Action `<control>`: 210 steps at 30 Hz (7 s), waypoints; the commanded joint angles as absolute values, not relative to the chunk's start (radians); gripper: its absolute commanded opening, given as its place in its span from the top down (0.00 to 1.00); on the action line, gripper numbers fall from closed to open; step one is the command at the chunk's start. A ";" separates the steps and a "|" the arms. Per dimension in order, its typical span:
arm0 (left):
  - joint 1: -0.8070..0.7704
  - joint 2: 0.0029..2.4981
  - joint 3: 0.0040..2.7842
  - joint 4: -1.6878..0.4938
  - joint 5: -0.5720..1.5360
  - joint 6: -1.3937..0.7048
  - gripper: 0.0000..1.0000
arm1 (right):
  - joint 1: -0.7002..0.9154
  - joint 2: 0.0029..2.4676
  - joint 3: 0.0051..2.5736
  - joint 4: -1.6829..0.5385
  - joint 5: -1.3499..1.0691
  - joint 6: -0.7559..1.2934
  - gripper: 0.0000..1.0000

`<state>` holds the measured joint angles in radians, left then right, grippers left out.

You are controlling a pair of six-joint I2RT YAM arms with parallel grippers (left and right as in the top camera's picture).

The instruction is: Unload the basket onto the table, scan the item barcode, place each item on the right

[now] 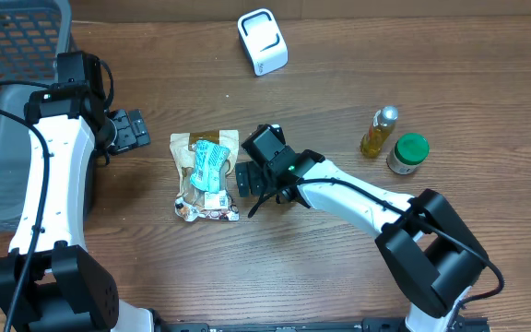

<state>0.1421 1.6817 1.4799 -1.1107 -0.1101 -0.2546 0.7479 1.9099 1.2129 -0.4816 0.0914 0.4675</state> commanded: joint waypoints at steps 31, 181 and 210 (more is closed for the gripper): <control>0.144 1.666 1.500 -1.111 -0.123 -0.243 0.00 | 0.754 1.943 1.223 -0.403 0.191 0.464 0.49; 0.144 1.666 1.500 -1.111 -0.123 -0.243 0.00 | 0.515 1.858 1.285 -0.648 -0.070 0.339 0.96; 0.144 1.666 1.500 -1.111 -0.123 -0.243 0.00 | 0.554 1.858 1.298 -0.622 -0.255 0.095 0.96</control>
<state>0.1421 1.6817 1.4799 -1.1107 -0.1104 -0.2543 0.5369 1.8915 1.2709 -0.6285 -0.2359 0.1349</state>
